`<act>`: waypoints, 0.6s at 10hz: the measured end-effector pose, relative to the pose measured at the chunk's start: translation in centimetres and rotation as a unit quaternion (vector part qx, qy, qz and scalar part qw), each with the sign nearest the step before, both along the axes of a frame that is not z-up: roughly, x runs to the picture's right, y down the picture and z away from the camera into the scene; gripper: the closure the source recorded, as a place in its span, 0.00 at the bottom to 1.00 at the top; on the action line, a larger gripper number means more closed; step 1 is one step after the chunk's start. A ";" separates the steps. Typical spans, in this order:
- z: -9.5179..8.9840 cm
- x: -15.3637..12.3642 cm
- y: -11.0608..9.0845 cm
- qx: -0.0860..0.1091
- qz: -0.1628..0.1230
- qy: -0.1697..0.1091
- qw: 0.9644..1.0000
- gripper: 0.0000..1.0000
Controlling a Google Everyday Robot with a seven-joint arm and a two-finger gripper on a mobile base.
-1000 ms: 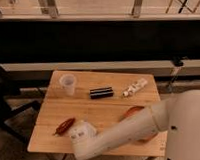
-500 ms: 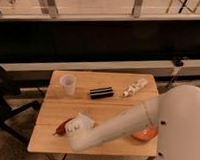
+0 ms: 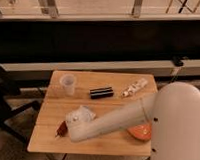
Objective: Wipe the white sponge on the table
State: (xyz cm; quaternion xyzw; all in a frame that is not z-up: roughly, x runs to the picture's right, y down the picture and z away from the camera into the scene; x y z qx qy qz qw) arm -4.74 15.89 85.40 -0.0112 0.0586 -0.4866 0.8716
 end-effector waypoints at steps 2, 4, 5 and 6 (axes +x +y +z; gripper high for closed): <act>0.7 1.3 -1.4 0.006 0.014 0.015 1.000 1.00; 1.2 3.5 -2.3 0.008 0.032 0.027 0.999 1.00; 1.2 4.6 -2.6 0.009 0.042 0.033 0.999 1.00; 1.2 5.2 -2.6 0.009 0.049 0.033 0.998 1.00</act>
